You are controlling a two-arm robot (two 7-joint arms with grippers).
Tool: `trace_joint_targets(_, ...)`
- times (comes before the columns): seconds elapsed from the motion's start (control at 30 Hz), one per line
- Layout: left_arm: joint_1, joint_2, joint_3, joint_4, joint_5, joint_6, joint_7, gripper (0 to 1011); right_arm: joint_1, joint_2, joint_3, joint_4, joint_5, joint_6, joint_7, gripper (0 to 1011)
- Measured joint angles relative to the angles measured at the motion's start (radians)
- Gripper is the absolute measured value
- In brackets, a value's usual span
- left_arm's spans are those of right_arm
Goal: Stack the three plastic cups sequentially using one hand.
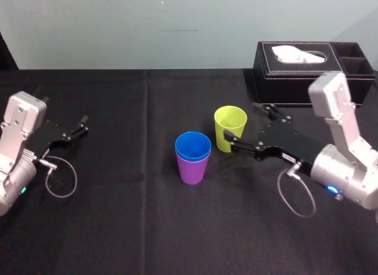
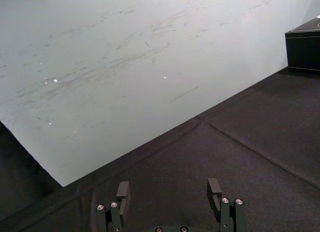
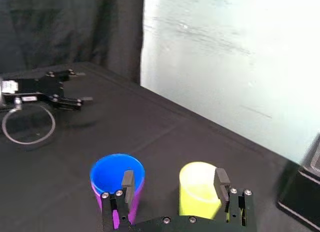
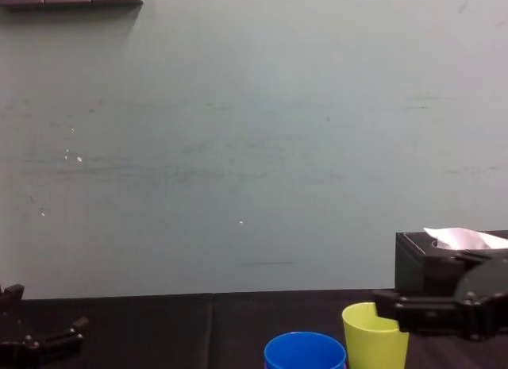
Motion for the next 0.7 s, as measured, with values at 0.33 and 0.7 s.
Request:
trace_joint_targets(0.33,0.0,0.0,0.0,0.0,0.0,0.0,0.0,1011,-0.03,0.002,0.03,0.04,0.013,-0.007,-0.001,1002)
trace_joint_targets(0.7,0.0,0.0,0.0,0.0,0.0,0.0,0.0,1011,0.013,-0.023,0.004,0.149,0.028,-0.006,0.041,1002)
